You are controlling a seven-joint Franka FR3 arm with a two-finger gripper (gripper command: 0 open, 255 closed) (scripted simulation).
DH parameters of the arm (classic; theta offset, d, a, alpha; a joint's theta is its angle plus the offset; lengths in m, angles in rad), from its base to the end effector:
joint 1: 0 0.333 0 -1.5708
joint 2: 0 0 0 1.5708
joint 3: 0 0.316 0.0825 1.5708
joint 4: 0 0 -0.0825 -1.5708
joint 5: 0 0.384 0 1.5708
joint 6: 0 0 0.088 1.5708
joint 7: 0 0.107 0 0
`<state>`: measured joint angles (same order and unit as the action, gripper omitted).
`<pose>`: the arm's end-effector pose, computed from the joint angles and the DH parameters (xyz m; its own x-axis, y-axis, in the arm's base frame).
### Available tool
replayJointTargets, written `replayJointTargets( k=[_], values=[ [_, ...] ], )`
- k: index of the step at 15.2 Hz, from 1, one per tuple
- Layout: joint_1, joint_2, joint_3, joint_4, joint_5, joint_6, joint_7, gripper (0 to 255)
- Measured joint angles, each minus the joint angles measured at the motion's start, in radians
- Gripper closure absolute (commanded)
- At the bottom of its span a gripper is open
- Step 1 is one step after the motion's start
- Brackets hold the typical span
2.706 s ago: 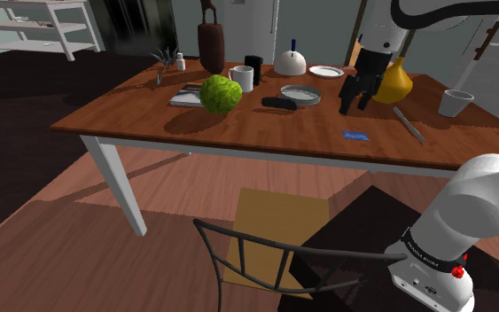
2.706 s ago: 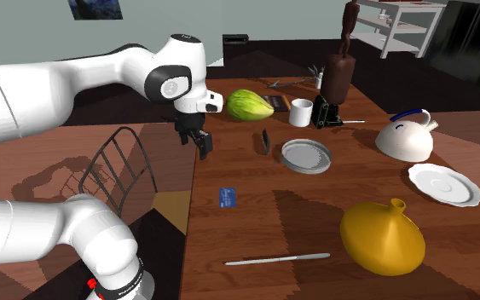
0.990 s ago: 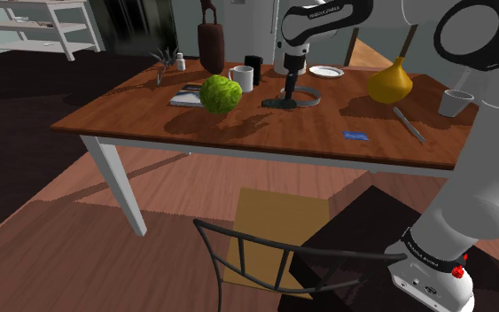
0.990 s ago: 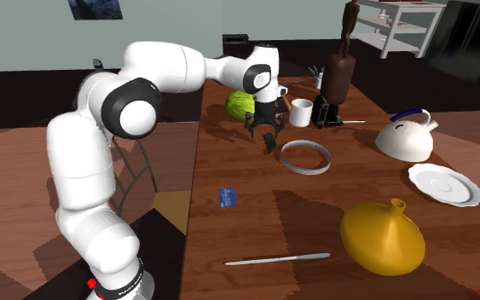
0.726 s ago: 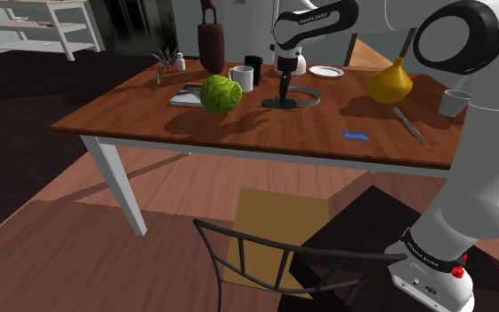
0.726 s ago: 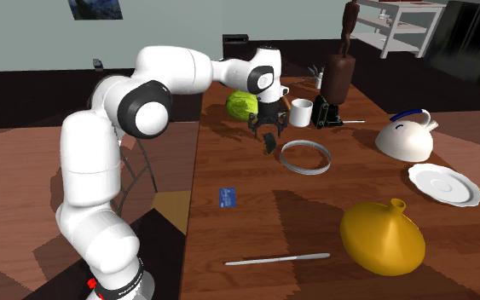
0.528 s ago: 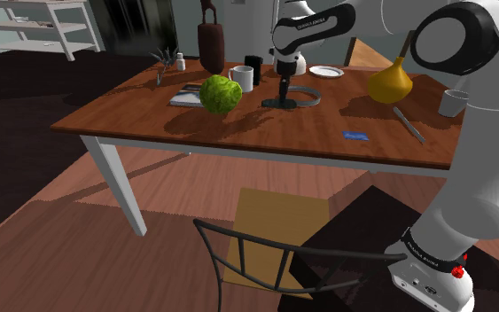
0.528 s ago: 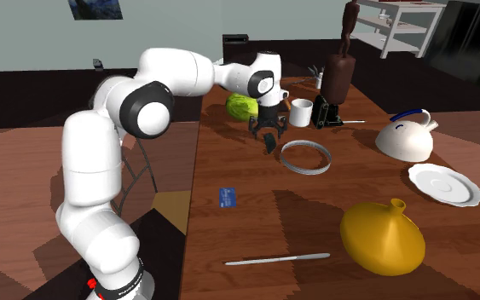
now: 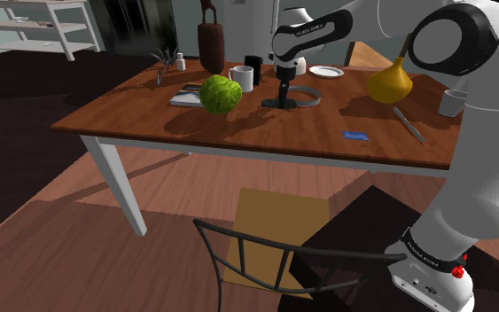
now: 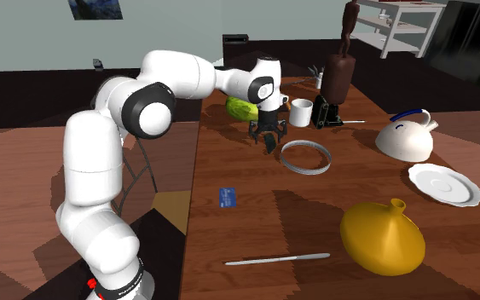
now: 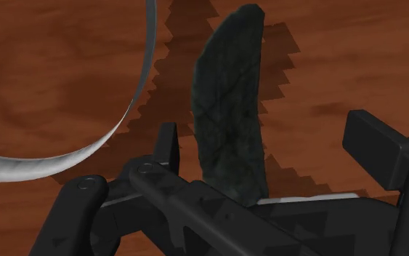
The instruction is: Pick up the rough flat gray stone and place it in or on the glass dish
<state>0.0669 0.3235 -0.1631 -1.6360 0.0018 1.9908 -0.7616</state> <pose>0.6541 -0.0522 0.4355 0.7815 0.6238 -0.0089 0.6231 -0.7798 0.0605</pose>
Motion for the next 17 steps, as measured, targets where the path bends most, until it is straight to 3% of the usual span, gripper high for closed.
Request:
replayJointTargets(
  k=[1,2,12,17],
  values=[
    [0.000,0.000,0.000,0.000,0.000,0.000,0.000,0],
    [0.000,0.000,0.000,0.000,0.000,0.000,0.000,255],
    [0.002,-0.002,0.003,0.006,0.002,0.001,0.000,255],
    [0.000,-0.010,0.000,0.042,-0.001,-0.051,0.000,255]
  ],
)
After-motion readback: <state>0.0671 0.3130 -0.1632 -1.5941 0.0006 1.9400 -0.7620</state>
